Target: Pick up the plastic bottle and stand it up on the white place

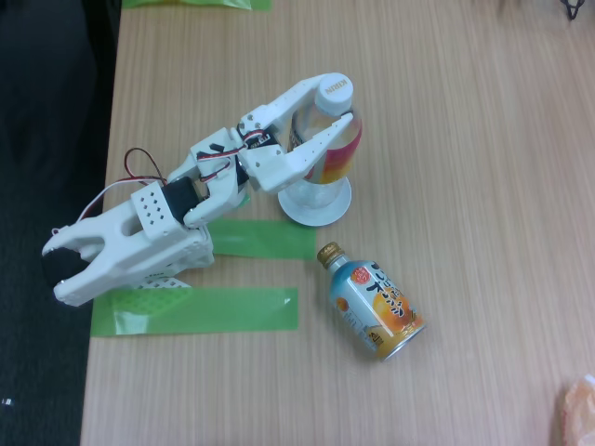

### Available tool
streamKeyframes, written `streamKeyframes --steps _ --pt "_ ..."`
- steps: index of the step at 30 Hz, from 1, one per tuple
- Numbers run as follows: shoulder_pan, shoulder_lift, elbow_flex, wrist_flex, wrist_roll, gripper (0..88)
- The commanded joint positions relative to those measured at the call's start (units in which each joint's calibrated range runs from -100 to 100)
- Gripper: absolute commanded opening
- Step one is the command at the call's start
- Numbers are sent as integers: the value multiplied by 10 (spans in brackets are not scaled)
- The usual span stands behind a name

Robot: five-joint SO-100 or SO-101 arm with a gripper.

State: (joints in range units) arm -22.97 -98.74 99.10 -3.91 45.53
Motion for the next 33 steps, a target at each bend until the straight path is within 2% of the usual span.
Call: streamKeyframes --steps 1,18,23,33 --pt "-3 -3 3 4 3 87" --pt "-4 3 4 6 -3 84" --pt "-4 0 4 55 -3 84" --pt "-5 -1 4 58 -3 84"
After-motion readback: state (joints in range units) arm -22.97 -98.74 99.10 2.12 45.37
